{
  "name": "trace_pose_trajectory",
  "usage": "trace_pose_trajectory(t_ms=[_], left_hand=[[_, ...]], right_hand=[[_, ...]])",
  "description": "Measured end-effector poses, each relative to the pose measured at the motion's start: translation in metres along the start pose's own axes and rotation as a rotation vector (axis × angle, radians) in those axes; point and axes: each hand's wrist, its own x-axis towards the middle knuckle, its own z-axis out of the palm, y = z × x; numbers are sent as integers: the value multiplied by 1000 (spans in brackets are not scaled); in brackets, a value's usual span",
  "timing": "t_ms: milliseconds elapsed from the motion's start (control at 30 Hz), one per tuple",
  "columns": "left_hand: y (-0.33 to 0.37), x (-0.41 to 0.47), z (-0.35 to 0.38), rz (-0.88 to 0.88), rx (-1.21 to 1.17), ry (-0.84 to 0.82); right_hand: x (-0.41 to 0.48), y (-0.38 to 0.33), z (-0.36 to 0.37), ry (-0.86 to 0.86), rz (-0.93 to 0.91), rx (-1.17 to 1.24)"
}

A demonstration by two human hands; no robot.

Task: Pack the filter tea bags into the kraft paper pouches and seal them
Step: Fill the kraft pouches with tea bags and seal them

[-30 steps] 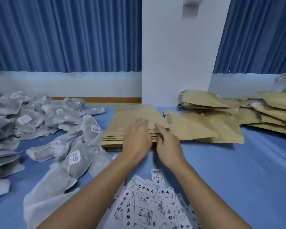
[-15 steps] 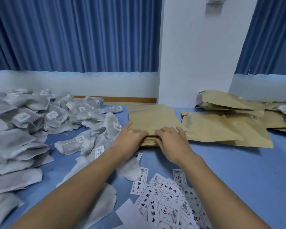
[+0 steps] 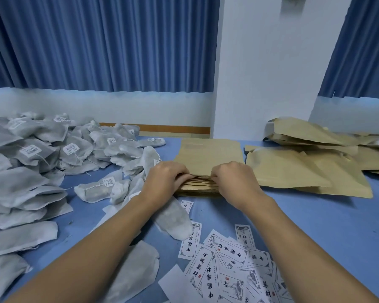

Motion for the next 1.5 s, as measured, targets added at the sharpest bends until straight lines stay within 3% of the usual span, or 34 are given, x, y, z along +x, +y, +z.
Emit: trace_pose_trajectory(t_ms=[67, 133, 233, 333, 467, 633, 767, 933, 1500], left_hand=[[9, -2, -4, -87, -61, 80], [29, -10, -7, -243, -162, 262], [63, -28, -6, -466, -460, 386], [78, -44, 2, -562, -695, 305], [94, -49, 11, -857, -1236, -3], [96, -51, 10, -854, -1585, 14], [98, -53, 9, -846, -1581, 15], [97, -54, 10, -815, -1595, -6], [99, -57, 11, -827, -1626, 11]], right_hand=[[1, 4, 2, 82, 47, 110], [-1, 8, 4, 137, 102, 302], [-7, 14, 1, 131, 99, 597], [-15, 15, -2, 184, 39, 570], [-31, 8, -9, 261, -105, 702], [-39, 6, -16, 41, -186, 907], [-36, 9, -12, 43, -129, 1035], [-35, 14, -6, -106, -78, 1350], [-36, 19, -6, -75, -143, 1344]])
